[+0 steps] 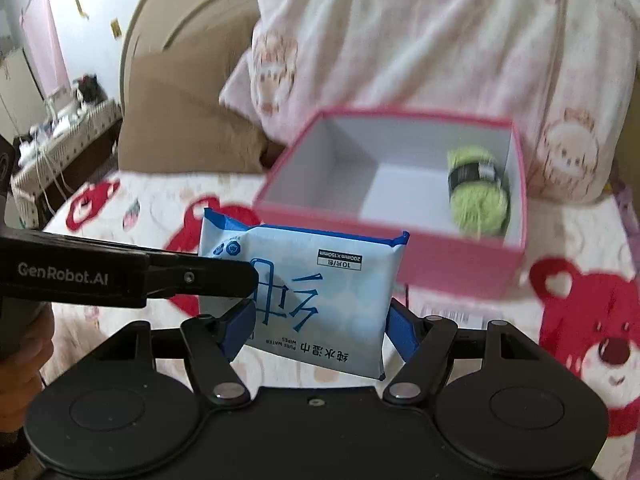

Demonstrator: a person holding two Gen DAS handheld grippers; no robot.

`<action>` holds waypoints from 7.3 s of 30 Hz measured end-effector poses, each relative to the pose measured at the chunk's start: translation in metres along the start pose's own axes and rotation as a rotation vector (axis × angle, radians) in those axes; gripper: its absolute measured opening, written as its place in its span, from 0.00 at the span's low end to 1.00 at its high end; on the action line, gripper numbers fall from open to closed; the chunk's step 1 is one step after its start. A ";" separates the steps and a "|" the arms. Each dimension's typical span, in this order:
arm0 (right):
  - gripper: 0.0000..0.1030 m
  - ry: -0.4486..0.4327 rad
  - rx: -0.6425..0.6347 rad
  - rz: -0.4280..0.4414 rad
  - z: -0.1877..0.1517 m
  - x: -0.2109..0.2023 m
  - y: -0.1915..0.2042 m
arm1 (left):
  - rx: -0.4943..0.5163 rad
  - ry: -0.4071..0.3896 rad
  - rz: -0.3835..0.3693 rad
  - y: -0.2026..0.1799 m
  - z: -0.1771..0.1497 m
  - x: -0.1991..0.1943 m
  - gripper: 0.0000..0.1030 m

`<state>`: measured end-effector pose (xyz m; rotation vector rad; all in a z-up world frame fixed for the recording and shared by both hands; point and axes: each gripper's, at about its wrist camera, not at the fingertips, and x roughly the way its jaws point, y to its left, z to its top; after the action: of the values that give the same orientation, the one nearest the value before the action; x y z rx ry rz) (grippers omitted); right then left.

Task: Organize objects

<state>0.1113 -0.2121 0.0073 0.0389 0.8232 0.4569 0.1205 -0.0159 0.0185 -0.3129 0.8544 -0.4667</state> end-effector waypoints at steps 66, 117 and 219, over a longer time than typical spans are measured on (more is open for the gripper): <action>0.31 0.220 0.027 -0.204 0.117 0.224 -0.111 | -0.045 0.127 0.139 0.091 0.122 0.240 0.33; 0.48 0.288 0.125 -0.126 0.101 0.194 -0.072 | -0.046 0.127 0.256 0.072 0.137 0.191 0.44; 0.76 0.541 0.414 -0.075 -0.082 0.074 -0.135 | 0.036 0.222 -0.124 -0.043 -0.116 0.156 0.39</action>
<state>0.1470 -0.3151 -0.1283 0.2759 1.4382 0.2176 0.1067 -0.1419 -0.1350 -0.2852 1.0450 -0.6398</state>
